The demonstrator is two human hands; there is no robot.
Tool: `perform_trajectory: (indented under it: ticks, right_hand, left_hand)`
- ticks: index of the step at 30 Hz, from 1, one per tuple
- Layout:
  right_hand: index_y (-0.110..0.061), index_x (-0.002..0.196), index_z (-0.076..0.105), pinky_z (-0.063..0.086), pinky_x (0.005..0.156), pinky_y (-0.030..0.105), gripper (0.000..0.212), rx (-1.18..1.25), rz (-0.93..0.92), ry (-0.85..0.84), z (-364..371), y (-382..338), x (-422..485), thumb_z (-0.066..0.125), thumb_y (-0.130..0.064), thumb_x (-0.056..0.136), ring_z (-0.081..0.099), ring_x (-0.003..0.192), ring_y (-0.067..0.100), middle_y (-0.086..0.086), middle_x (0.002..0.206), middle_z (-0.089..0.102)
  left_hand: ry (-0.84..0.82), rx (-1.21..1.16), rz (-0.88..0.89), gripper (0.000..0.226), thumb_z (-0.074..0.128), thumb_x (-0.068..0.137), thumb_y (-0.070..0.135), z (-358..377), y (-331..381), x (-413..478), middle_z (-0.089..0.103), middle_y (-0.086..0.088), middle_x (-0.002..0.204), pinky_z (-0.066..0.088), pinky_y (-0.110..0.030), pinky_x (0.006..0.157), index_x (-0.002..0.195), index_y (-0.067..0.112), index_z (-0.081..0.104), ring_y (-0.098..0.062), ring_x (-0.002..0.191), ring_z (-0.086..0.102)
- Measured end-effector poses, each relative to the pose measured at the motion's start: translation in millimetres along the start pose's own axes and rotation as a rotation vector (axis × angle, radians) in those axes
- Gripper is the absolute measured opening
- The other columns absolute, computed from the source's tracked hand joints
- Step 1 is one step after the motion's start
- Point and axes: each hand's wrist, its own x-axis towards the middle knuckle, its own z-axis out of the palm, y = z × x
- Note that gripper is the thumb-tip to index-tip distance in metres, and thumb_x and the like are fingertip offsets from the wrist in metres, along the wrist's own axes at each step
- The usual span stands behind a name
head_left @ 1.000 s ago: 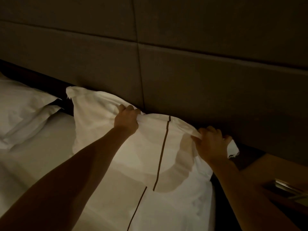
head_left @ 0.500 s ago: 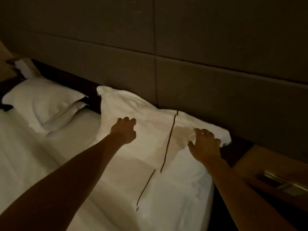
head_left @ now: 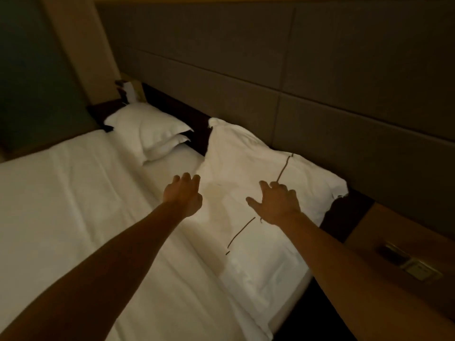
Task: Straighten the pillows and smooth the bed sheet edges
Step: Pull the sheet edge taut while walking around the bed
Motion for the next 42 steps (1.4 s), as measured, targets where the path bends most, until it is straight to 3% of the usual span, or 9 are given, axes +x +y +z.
perform_trajectory:
  ticks: [4,8,11,13,20,23,28,35,42]
  right_hand:
    - [-0.024,0.151,0.031,0.033,0.104,0.051,0.081,0.027,-0.151,0.028,-17.0,-31.0,-36.5,0.029,-0.075,0.088,0.045,0.128,0.034,0.013,0.145,0.048]
    - [-0.028,0.152,0.029,0.033,0.102,0.052,0.083,0.059,-0.277,-0.056,-13.2,-60.2,-81.0,0.024,-0.079,0.085,0.043,0.129,0.034,0.010,0.147,0.046]
    - [-0.028,0.150,0.036,0.039,0.103,0.051,0.082,0.014,-0.427,-0.262,-2.4,-92.5,-131.6,0.023,-0.079,0.086,0.047,0.129,0.034,0.009,0.148,0.047]
    - [-0.023,0.147,0.044,0.045,0.101,0.046,0.082,-0.023,-0.460,-0.396,7.2,-107.1,-150.0,0.024,-0.077,0.088,0.053,0.125,0.032,0.009,0.146,0.051]
    - [-0.010,0.138,0.054,0.045,0.104,0.040,0.075,-0.231,-0.885,-0.681,63.4,-257.6,-316.7,0.037,-0.067,0.093,0.054,0.124,0.031,0.013,0.143,0.053]
    - [-0.009,0.135,0.057,0.045,0.104,0.042,0.070,-0.327,-1.091,-0.724,86.9,-327.1,-400.8,0.039,-0.063,0.095,0.054,0.124,0.031,0.012,0.142,0.055]
    - [-0.012,0.134,0.059,0.047,0.099,0.042,0.063,-0.410,-1.396,-0.710,127.7,-445.6,-566.0,0.040,-0.059,0.095,0.055,0.121,0.030,0.010,0.137,0.058]
    - [-0.011,0.135,0.057,0.048,0.095,0.040,0.061,-0.478,-1.507,-0.739,178.1,-573.7,-769.5,0.045,-0.055,0.094,0.056,0.119,0.031,0.012,0.136,0.058]
    - [-0.010,0.143,0.049,0.048,0.098,0.040,0.064,-0.552,-1.550,-0.770,212.9,-683.4,-892.5,0.047,-0.053,0.095,0.054,0.123,0.031,0.013,0.143,0.052]
  left_hand:
    - [0.113,-0.036,-0.164,0.037,0.054,0.087,0.025,-24.3,-14.0,-87.5,0.055,-0.011,0.120,0.053,-0.040,0.078,0.122,0.013,0.048,-0.030,0.107,0.052]
    - [0.107,-0.033,-0.311,0.039,0.054,0.088,0.031,-30.6,-20.0,-180.9,0.055,-0.009,0.122,0.051,-0.038,0.075,0.123,0.015,0.048,-0.029,0.108,0.052]
    - [-0.020,-0.063,-0.521,0.042,0.052,0.088,0.037,-32.8,-22.0,-268.7,0.054,-0.007,0.121,0.050,-0.040,0.078,0.124,0.017,0.048,-0.029,0.112,0.050]
    - [-0.105,-0.080,-0.567,0.042,0.052,0.087,0.038,-28.2,-23.6,-296.4,0.056,-0.006,0.120,0.051,-0.042,0.083,0.124,0.018,0.050,-0.029,0.114,0.050]
    - [-0.282,-0.236,-0.983,0.040,0.055,0.085,0.040,-28.6,-71.8,-515.5,0.060,-0.005,0.119,0.051,-0.037,0.087,0.119,0.020,0.058,-0.027,0.110,0.057]
    - [-0.374,-0.274,-1.156,0.042,0.056,0.087,0.041,-26.9,-94.2,-617.7,0.059,-0.009,0.122,0.052,-0.040,0.092,0.121,0.017,0.058,-0.028,0.109,0.058]
    - [-0.359,-0.340,-1.403,0.046,0.056,0.089,0.043,-23.3,-148.0,-807.5,0.058,-0.009,0.126,0.050,-0.040,0.096,0.125,0.015,0.055,-0.027,0.111,0.057]
    - [-0.308,-0.372,-1.535,0.042,0.054,0.086,0.043,-32.4,-224.8,-1025.9,0.062,-0.010,0.119,0.052,-0.038,0.090,0.117,0.016,0.059,-0.026,0.104,0.059]
    - [-0.267,-0.422,-1.617,0.037,0.056,0.084,0.040,-43.4,-311.3,-1156.2,0.062,-0.009,0.114,0.051,-0.037,0.084,0.111,0.015,0.059,-0.027,0.101,0.060]
